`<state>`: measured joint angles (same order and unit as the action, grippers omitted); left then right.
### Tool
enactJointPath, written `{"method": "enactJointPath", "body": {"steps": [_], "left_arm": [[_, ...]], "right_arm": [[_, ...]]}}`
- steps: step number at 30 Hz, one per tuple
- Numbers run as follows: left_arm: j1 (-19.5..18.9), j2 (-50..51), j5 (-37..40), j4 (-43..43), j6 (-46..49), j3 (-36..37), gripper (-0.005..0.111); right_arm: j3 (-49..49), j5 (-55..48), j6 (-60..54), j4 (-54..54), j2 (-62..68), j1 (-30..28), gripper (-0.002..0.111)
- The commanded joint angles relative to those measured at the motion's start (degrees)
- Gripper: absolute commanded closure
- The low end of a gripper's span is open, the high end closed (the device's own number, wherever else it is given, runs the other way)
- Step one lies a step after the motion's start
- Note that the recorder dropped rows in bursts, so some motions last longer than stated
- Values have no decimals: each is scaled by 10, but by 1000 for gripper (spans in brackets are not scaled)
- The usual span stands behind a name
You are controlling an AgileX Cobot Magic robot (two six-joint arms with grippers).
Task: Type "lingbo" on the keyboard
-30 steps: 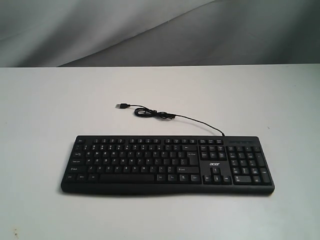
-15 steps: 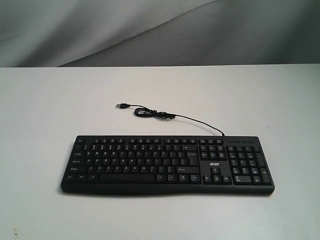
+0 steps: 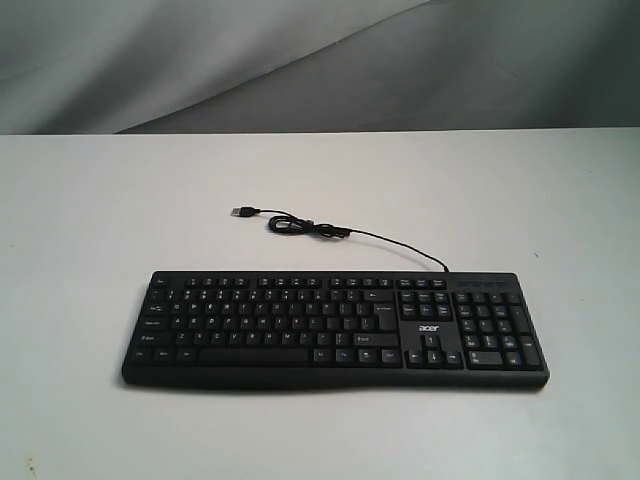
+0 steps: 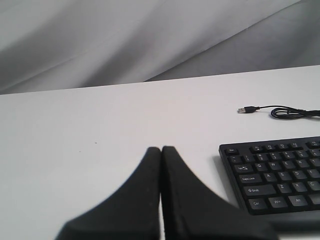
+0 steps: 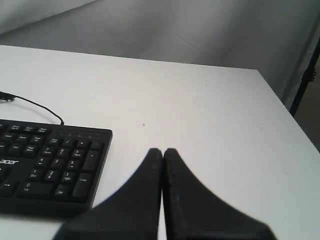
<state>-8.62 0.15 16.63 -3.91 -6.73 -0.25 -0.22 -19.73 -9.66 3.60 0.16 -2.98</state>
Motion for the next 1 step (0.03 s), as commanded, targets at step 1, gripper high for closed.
{"method": "enactJointPath", "body": {"steps": [1], "left_arm": [[-1,-1,-3,5,-2,2,106]], "right_arm": [[2,1,0,-6,-2,-4,108]]}}
